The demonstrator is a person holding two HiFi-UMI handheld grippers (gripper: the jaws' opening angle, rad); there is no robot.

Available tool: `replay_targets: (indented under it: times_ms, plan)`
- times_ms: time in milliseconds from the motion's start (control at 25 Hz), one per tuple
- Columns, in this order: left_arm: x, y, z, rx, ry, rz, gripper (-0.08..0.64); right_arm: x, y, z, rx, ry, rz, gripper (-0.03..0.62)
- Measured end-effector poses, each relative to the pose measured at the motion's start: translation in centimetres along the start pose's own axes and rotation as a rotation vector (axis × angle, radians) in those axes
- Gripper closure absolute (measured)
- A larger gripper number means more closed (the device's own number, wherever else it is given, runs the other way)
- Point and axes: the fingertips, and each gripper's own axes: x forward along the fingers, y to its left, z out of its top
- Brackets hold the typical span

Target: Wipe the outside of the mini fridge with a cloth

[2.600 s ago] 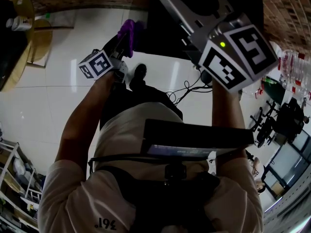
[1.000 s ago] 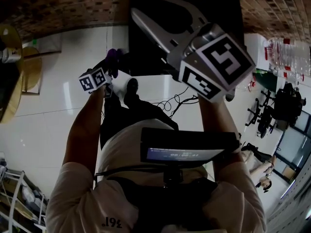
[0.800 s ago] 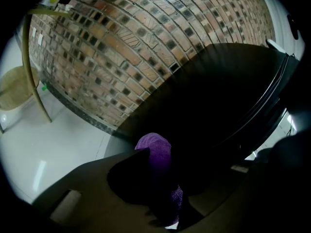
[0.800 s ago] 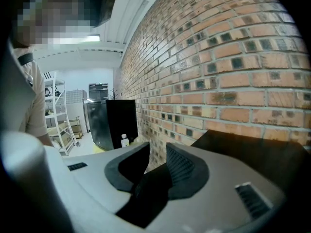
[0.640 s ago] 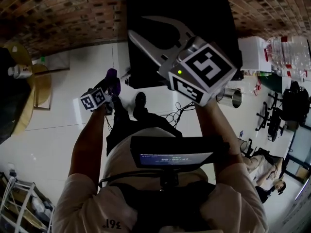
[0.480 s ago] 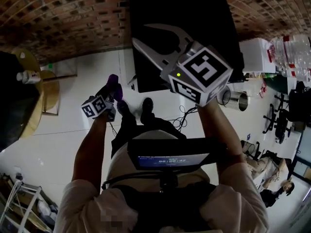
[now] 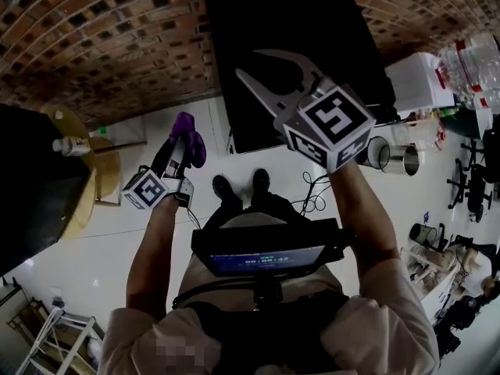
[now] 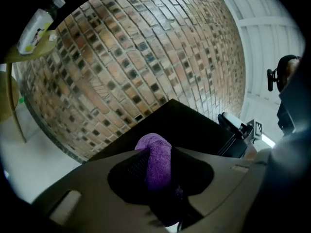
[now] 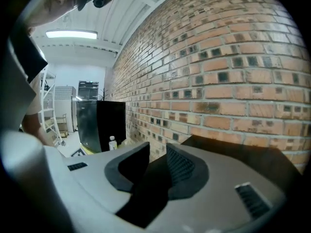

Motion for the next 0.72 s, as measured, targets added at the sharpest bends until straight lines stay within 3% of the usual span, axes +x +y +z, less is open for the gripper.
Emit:
replay_targets:
  times_ms: [160, 520, 720]
  plan:
    - [-0.1, -4.0, 3.0, 0.023, -0.011, -0.056, 0.439, -1.6, -0.6, 0.0, -0.037, -0.014, -0.066, 0.489]
    - [-0.3, -13.1, 6.7, 0.080, -0.046, -0.121, 0.439, -5.9, -1.3, 1.0, -0.009, -0.053, -0.116, 0.489]
    - [-0.3, -19.1, 8.3, 0.201, -0.062, -0.151, 0.437, -8.4, -2.3, 1.1, -0.034, -0.085, -0.107, 0.489]
